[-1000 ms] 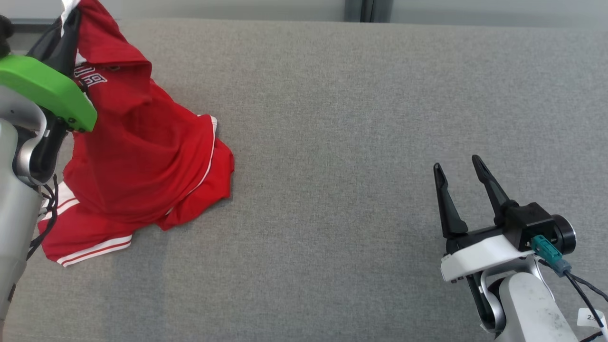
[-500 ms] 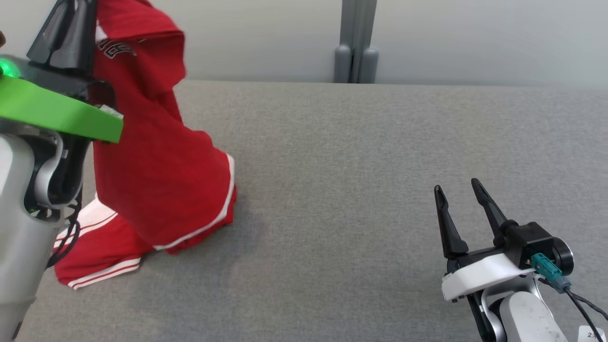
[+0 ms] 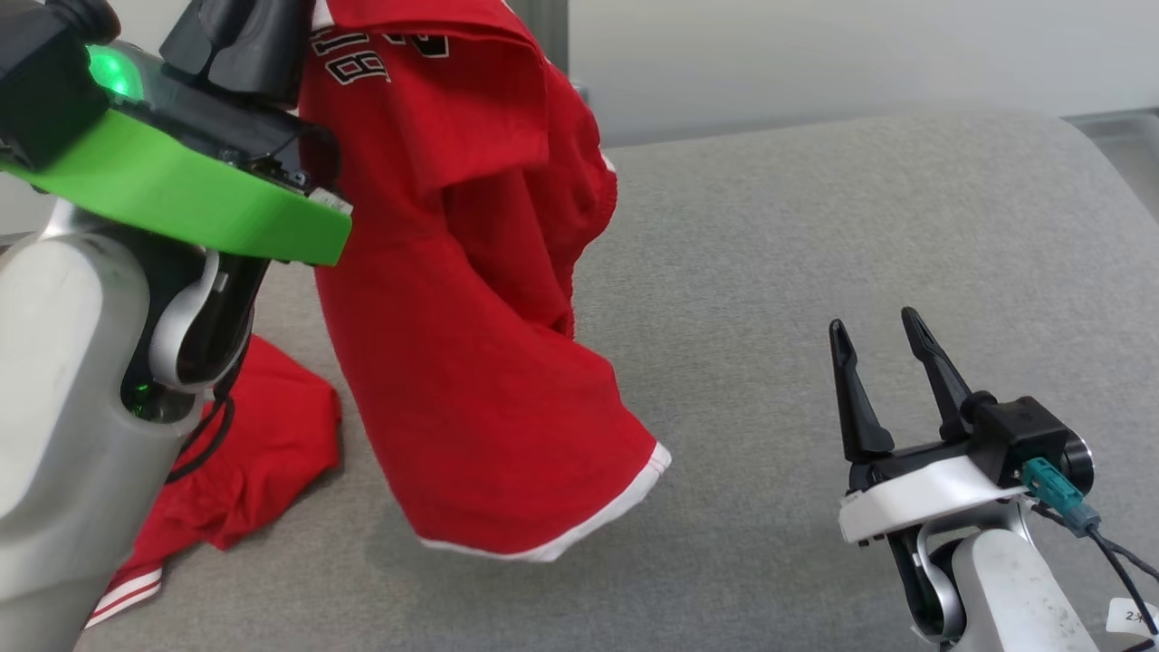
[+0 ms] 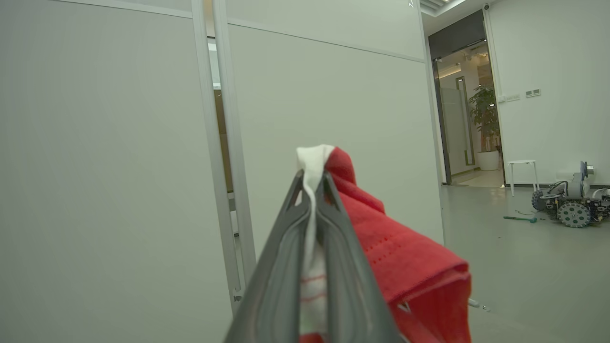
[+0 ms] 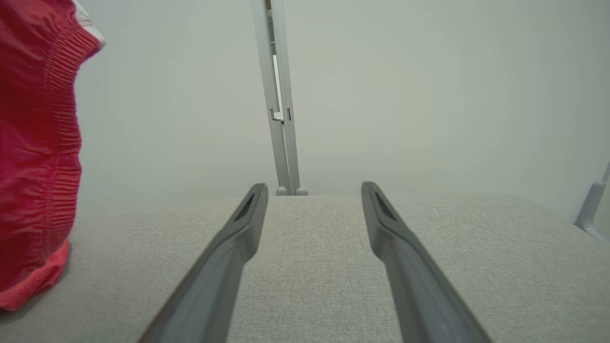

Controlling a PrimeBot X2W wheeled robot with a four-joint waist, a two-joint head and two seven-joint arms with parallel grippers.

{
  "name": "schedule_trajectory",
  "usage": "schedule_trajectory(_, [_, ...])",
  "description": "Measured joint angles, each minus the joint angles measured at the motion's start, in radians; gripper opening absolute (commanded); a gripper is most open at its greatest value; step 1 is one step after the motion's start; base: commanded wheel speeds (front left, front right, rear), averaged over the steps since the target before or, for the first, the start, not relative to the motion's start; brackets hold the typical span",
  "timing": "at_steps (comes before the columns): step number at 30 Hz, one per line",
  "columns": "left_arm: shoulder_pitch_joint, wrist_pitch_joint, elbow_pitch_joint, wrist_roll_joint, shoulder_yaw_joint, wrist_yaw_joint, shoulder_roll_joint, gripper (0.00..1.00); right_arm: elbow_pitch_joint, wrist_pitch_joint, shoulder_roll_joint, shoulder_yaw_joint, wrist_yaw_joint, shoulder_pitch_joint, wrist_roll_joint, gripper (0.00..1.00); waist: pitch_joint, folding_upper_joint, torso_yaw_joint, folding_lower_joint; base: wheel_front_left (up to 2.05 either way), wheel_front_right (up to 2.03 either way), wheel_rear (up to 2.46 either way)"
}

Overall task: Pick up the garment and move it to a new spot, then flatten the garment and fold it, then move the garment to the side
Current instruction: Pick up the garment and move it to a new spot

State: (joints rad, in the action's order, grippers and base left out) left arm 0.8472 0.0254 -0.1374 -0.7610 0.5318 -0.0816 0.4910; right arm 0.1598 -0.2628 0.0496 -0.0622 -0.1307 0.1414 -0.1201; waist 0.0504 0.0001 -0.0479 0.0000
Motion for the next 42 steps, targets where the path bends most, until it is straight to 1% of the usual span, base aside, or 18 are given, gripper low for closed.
schedule_trajectory(2, [0.022,-0.008,0.016,0.014,0.010,-0.008,-0.012,0.00,-0.004,0.000,0.000,-0.006,0.000,0.016,-0.011,1.00,0.014,0.0000,-0.036,0.0000,0.00,0.00,0.00])
schedule_trajectory(7, [0.085,-0.015,0.098,0.052,0.057,-0.004,-0.051,0.00,-0.012,0.000,0.001,-0.015,0.000,0.047,-0.046,1.00,0.053,0.0000,-0.126,0.0000,0.00,0.00,0.00])
schedule_trajectory(9, [0.116,-0.012,0.163,0.086,0.082,0.003,-0.067,0.00,-0.014,0.000,0.001,-0.025,0.000,0.058,-0.064,1.00,0.073,0.0000,-0.168,0.0000,0.00,0.00,0.00])
schedule_trajectory(12, [0.141,0.003,0.276,0.109,0.115,0.018,-0.098,0.00,-0.015,0.000,0.002,-0.042,0.000,0.069,-0.087,1.00,0.101,0.0000,-0.228,0.0000,0.00,0.00,0.00])
schedule_trajectory(16, [0.164,0.032,0.456,0.152,0.172,0.053,-0.139,0.00,-0.015,0.000,0.002,-0.053,0.000,0.071,-0.110,1.00,0.137,0.0000,-0.306,0.0000,0.00,0.00,0.00])
schedule_trajectory(18, [0.167,0.048,0.545,0.156,0.191,0.064,-0.163,0.01,-0.016,0.000,0.002,-0.059,0.000,0.072,-0.116,1.00,0.154,0.0000,-0.339,0.0000,0.00,0.00,0.00])
schedule_trajectory(19, [0.168,0.058,0.596,0.168,0.206,0.065,-0.174,0.72,-0.016,0.000,0.002,-0.062,0.000,0.073,-0.116,1.00,0.163,0.0000,-0.356,0.0000,0.00,0.00,0.00])
schedule_trajectory(20, [0.168,0.069,0.631,0.183,0.216,0.069,-0.179,1.00,-0.017,0.000,0.002,-0.064,0.000,0.074,-0.117,1.00,0.170,0.0000,-0.368,0.0000,0.00,0.00,0.00])
schedule_trajectory(23, [0.177,0.122,0.746,0.189,0.216,0.074,-0.205,1.00,-0.019,0.000,0.002,-0.063,0.000,0.074,-0.117,1.00,0.195,0.0000,-0.403,0.0000,0.00,0.00,0.00])
schedule_trajectory(25, [0.186,0.157,0.790,0.189,0.213,0.085,-0.218,1.00,-0.019,0.000,0.001,-0.063,0.000,0.074,-0.113,1.00,0.209,0.0000,-0.412,0.0000,0.00,0.00,0.00])
schedule_trajectory(28, [0.188,0.192,0.826,0.179,0.206,0.104,-0.230,1.00,-0.019,0.000,0.001,-0.051,0.000,0.073,-0.094,1.00,0.216,0.0000,-0.401,0.0000,0.00,0.00,0.00])
schedule_trajectory(31, [0.188,0.217,0.834,0.170,0.180,0.109,-0.227,1.00,-0.014,0.000,0.000,-0.045,0.000,0.068,-0.065,1.00,0.219,0.0000,-0.378,0.0000,0.00,0.00,0.00])
schedule_trajectory(34, [0.181,0.231,0.804,0.155,0.142,0.111,-0.213,1.00,-0.012,0.000,-0.001,-0.034,0.000,0.066,-0.045,1.00,0.215,0.0000,-0.345,0.0000,0.00,0.00,0.00])
schedule_trajectory(36, [0.143,0.233,0.760,0.154,0.114,0.107,-0.194,1.00,-0.010,0.000,-0.001,-0.025,0.000,0.060,-0.027,1.00,0.210,0.0000,-0.315,0.0000,0.00,0.00,0.00])
schedule_trajectory(38, [0.083,0.236,0.697,0.151,0.077,0.095,-0.179,1.00,-0.005,0.000,-0.001,-0.018,0.000,0.047,-0.008,1.00,0.202,0.0000,-0.284,0.0000,0.00,0.00,0.00])
schedule_trajectory(42, [-0.075,0.239,0.533,0.192,0.000,0.060,-0.135,1.00,0.003,0.000,-0.001,0.007,0.000,0.021,0.018,1.00,0.175,0.0000,-0.209,0.0000,0.00,0.00,0.00])
